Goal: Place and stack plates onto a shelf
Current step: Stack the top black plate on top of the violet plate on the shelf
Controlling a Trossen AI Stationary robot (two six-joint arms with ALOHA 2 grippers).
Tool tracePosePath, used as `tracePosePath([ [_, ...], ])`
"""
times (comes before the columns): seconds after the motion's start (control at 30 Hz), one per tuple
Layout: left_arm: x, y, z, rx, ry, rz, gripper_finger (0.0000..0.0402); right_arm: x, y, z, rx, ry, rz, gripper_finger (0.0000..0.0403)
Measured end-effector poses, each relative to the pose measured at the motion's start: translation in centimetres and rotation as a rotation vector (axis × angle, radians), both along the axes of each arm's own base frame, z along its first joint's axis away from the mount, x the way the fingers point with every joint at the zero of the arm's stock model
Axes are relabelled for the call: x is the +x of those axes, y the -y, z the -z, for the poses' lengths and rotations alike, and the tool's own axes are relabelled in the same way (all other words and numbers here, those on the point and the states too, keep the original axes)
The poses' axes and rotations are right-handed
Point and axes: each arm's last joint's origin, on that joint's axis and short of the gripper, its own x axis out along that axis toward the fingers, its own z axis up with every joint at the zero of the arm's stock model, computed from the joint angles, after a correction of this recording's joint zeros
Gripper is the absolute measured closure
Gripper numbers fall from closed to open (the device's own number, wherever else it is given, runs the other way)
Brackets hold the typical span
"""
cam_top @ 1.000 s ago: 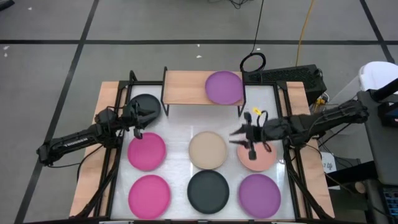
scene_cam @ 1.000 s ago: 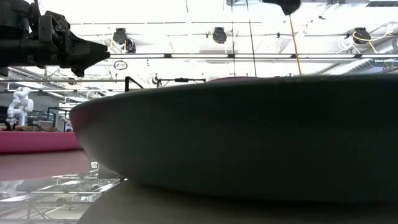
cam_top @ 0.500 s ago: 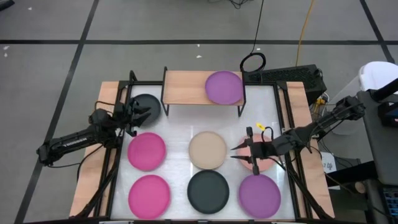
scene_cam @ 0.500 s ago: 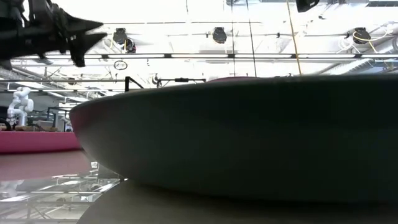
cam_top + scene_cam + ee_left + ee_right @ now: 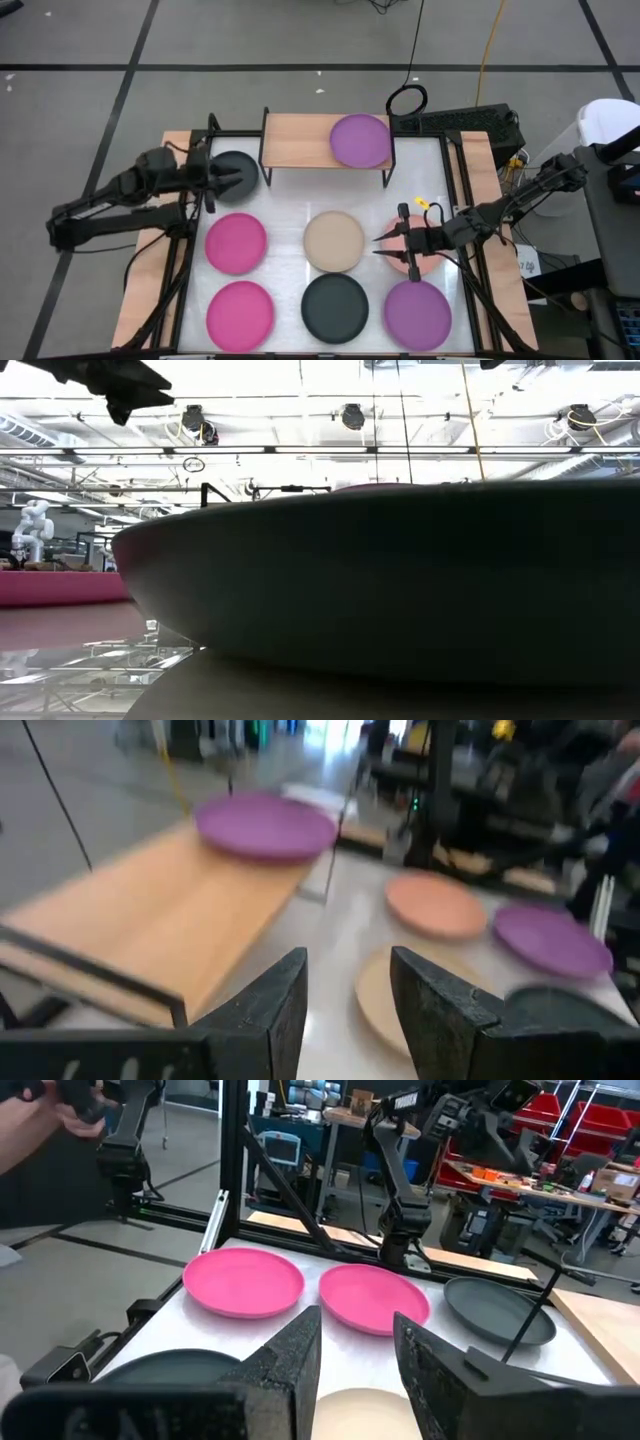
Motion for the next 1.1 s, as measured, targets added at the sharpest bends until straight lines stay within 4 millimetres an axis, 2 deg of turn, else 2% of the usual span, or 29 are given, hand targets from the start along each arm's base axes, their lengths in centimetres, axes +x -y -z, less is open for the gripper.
tracePosePath([
  [0.13, 1.2, -0.2, -0.2, -0.07, -0.132, 0.009, 0.0252, 0.0, 0.0, 0.0, 0.004, 0.003, 0.0, 0.0291],
  [0.27, 2.3, -0.5, 0.3, -0.129, -0.377, -0.009, 0.0252, 0.0, 0.0, 0.0, -0.003, 0.004, -0.001, 0.0291],
  [0.4, 3.0, -0.9, 2.0, -0.168, -0.674, -0.113, 0.0252, 0.0, 0.0, -0.1, -0.019, 0.008, -0.003, 0.0291],
  [0.53, 3.7, -1.2, 4.0, -0.231, -0.886, -0.157, 0.0252, 0.0, 0.0, -0.1, -0.019, 0.008, -0.003, 0.0291],
  [0.67, 4.7, -1.6, 5.9, -0.267, -0.985, -0.189, 0.0252, 0.0, 0.0, -0.1, -0.019, 0.008, -0.003, 0.0291],
  [0.93, 5.7, -2.2, 10.2, -0.213, -1.193, -0.228, 0.0252, 0.0, 0.0, -0.1, 0.0, 0.006, -0.002, 0.0291],
  [1.1, 6.3, -2.4, 11.3, -0.219, -1.223, -0.23, 0.0252, 0.0, 0.0, -0.1, -0.002, 0.006, -0.002, 0.0291],
])
